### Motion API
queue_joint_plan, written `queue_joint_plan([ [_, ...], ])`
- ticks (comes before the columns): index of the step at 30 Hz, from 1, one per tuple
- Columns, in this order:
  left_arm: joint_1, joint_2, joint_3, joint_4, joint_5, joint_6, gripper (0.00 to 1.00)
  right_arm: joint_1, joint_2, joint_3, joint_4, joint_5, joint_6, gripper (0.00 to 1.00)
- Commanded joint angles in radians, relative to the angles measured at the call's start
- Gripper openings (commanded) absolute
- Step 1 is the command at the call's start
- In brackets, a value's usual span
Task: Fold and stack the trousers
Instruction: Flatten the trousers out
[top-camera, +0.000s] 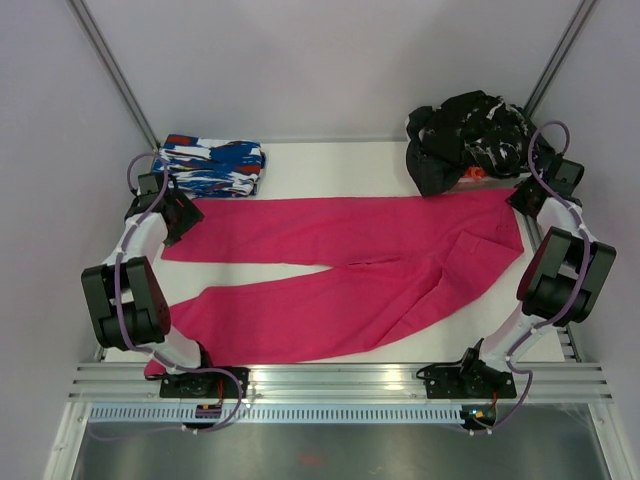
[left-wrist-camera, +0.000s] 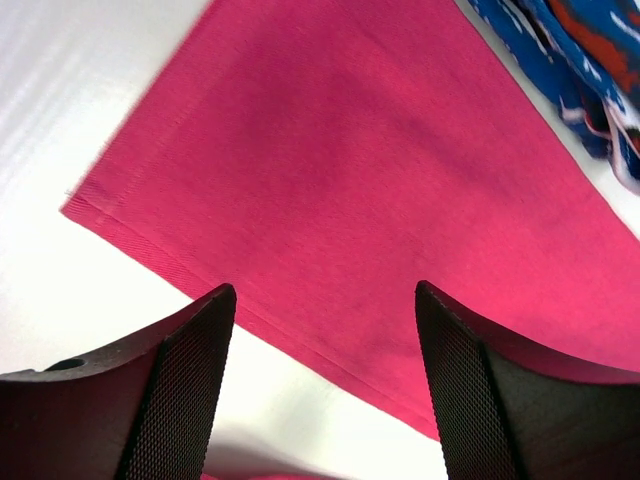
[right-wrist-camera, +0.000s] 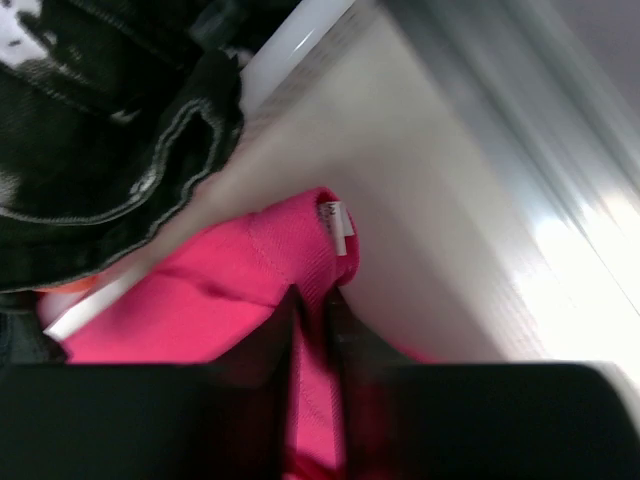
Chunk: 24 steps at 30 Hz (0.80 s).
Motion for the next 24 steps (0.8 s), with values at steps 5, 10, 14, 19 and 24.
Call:
queue_joint_plan([
  [5,-0.066,-0.160,-0.061,-0.043,0.040,-0.055,0.81,0.036,-0.048,0.035,-0.013,-0.119,-0.068,0.79],
  [10,-0.098,-0.330,-0.083,-0.148,0.052,-0.055,0.84,0.095,-0.209,0.038,-0.125,-0.064,-0.090,0.87],
  [14,-0.117,-0.468,-0.081,-0.258,0.016,-0.053,0.86,0.168,-0.344,-0.049,-0.129,0.010,-0.041,0.94],
  [19,-0.117,-0.698,-0.142,-0.376,-0.069,-0.101,0.90,0.297,-0.434,-0.109,-0.142,0.105,0.027,0.96],
  [24,-0.114,-0.827,-0.233,-0.431,-0.060,-0.202,0.93,0.389,-0.534,-0.181,-0.159,0.179,0.089,0.96],
])
